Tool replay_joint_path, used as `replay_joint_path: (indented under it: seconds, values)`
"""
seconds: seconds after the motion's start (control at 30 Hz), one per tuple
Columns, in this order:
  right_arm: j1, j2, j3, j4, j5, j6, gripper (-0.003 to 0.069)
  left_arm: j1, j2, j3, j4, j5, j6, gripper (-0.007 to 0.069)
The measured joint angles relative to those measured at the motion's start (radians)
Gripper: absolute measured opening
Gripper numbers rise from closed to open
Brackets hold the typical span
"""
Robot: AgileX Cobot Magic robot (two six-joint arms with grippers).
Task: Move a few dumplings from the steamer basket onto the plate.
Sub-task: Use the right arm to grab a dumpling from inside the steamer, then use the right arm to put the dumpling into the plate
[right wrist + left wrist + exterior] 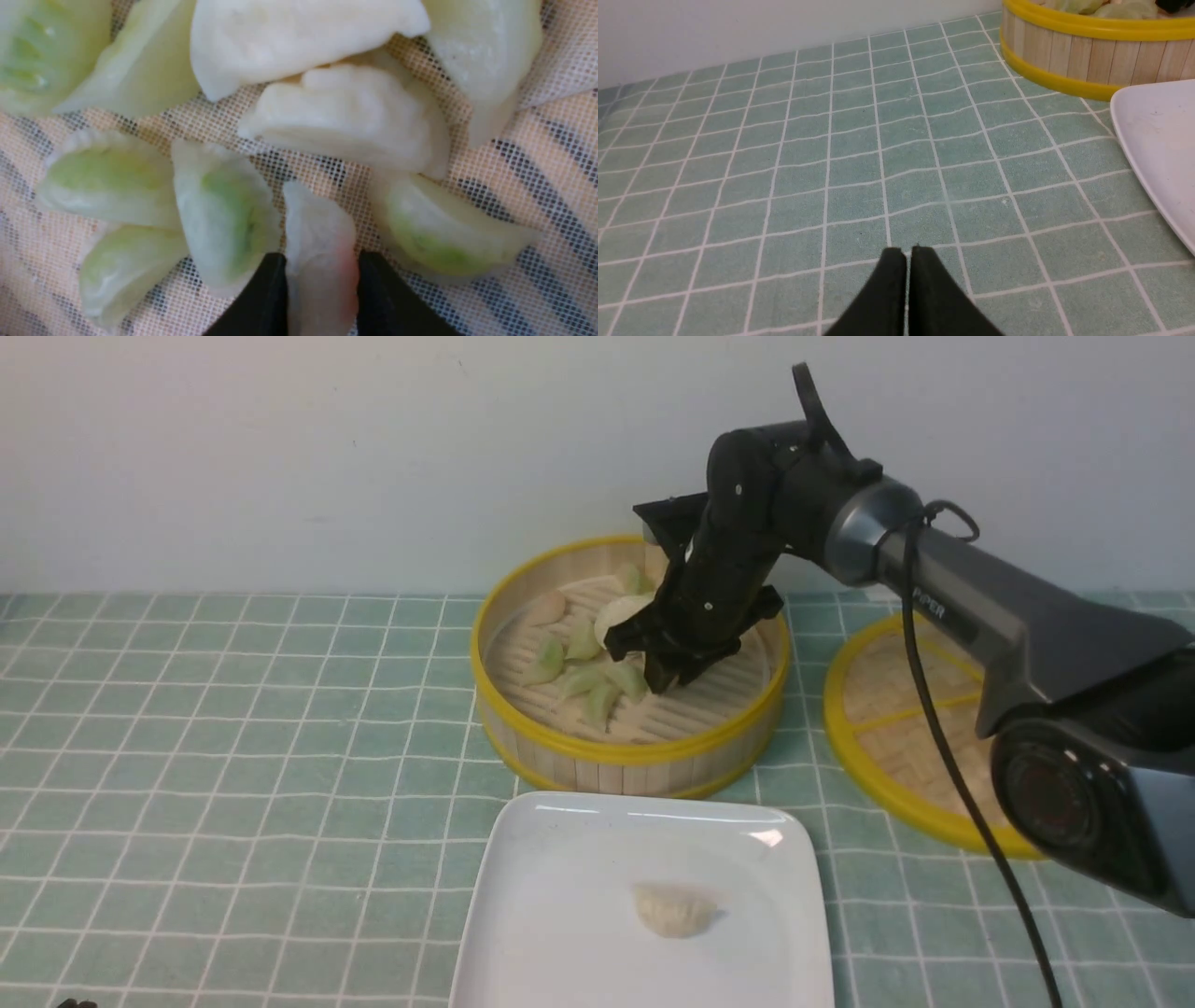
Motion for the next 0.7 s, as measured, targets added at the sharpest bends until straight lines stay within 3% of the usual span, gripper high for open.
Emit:
replay_joint_path:
  seconds: [0.23,0.37,0.53,0.7]
  values:
    - [0.002,-0.135,0.034,0.013,0.001,0.006,0.0170,0.000,0.000,0.000,0.000,0.000,0.000,-0.0006]
    - [0.021,-0.332,0.222,0.027,-0.002,0.000,0.0170,0.000,0.000,0.000,0.000,0.000,0.000,-0.0006]
    - [0.113,-0.556,0.561,0.038,-0.002,-0.019,0.0170,0.000,0.000,0.000,0.000,0.000,0.000,-0.0006]
    - [0.241,-0.609,0.795,0.046,-0.003,-0.026,0.0170,0.000,0.000,0.000,0.000,0.000,0.000,-0.0006]
